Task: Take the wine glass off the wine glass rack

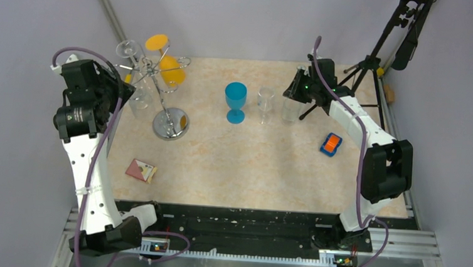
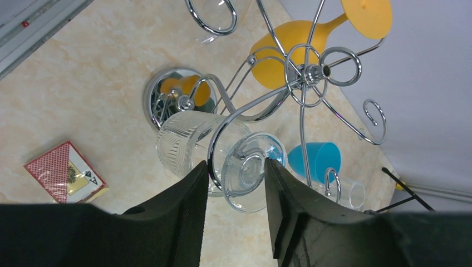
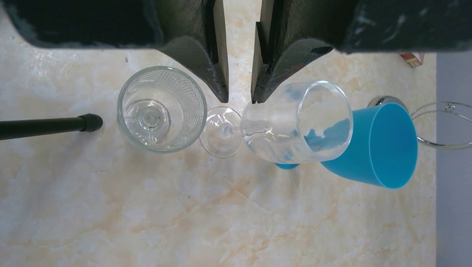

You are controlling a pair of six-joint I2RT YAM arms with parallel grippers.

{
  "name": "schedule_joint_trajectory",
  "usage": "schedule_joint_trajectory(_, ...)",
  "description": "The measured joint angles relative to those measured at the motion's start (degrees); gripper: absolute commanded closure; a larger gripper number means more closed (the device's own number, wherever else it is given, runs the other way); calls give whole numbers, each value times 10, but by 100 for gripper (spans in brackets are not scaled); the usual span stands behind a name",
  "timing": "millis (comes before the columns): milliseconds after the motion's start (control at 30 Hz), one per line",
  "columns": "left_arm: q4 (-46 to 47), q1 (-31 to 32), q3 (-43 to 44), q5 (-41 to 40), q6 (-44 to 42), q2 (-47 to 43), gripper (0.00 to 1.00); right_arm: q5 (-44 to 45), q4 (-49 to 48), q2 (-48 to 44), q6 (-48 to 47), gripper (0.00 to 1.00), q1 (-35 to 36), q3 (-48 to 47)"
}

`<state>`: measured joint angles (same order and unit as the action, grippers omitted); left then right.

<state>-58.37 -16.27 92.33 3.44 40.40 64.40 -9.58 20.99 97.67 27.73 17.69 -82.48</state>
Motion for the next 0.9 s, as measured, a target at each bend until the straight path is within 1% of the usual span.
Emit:
schedule_joint_trajectory(67, 1, -4, -2, 6, 0, 0, 64, 0, -3, 0, 2, 77, 0, 0)
schedule_joint_trajectory(200, 0, -12, -3, 15, 0, 0, 65, 0, -5, 0, 6, 78, 0, 0)
schedule_joint_trajectory(433, -9, -17, -3, 22, 0, 0, 62, 0, -14, -2, 10, 79, 0, 8)
schedule_joint_trajectory(533, -23, -17, -2, 25, -3, 3, 58, 0, -16, -3, 11, 80, 0, 14)
schedule_joint_trajectory(633, -40, -17, 11, 28, -14, 13, 57, 0, -17, -5, 14, 80, 0, 15)
schedule_joint_trajectory(733, -60, -17, 28, 30, -28, 23, 61, 0, -20, -11, 16, 81, 0, 22)
schedule_joint_trajectory(833, -65, -17, 32, 34, -33, 25, 69, 0, -22, -13, 19, 81, 0, 23)
schedule_joint_trajectory(900, -67, -17, 34, 38, -36, 25, 70, 0, -22, -13, 20, 82, 0, 24)
